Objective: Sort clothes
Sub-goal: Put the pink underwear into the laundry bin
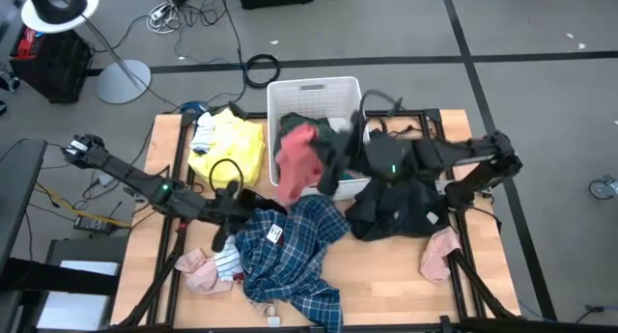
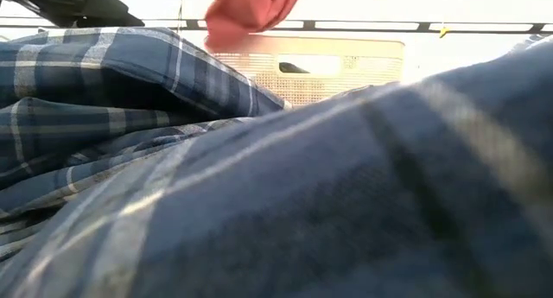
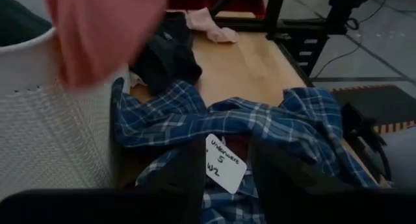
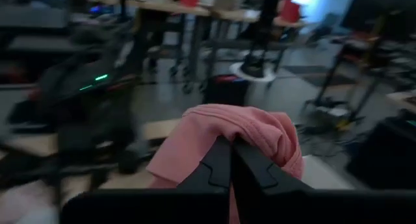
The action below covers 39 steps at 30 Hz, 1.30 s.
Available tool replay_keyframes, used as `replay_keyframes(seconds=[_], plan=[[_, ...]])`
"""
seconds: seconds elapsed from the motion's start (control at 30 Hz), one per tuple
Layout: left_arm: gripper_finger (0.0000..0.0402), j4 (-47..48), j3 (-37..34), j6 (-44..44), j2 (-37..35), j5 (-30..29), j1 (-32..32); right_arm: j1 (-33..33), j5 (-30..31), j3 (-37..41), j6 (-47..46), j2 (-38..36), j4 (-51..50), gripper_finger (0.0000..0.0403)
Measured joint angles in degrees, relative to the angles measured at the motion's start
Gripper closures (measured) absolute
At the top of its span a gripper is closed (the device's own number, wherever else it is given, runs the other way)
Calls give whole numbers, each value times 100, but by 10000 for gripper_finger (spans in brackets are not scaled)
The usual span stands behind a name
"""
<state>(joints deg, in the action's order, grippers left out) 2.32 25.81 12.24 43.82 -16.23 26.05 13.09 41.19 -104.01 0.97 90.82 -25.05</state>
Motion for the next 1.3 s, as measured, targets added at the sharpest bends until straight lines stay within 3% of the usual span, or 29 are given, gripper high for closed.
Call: replay_keyframes(seconds=[0.2, 0.4, 0.8, 1.0, 1.1, 1.3], plan=[[277, 21, -332, 1, -518, 7, -22, -965, -117, -142, 123, -1, -86, 401], [277, 0, -499, 66, -700, 34, -18, -1615, -667, 129, -392, -4, -324, 400], [277, 9, -547, 150, -698, 48, -18, -2307, -1269, 1729, -1979, -4, -508, 370], [277, 9, -547, 152, -696, 48, -18, -2774, -2501, 2636, -2832, -4, -194, 341], [277, 7, -547, 152, -696, 48, -18, -2890, -2885, 2886, -2991, -1, -47, 324], [277, 8, -547, 175, -696, 48, -18, -2900, -2944, 2858, -2642, -62, -118, 300]])
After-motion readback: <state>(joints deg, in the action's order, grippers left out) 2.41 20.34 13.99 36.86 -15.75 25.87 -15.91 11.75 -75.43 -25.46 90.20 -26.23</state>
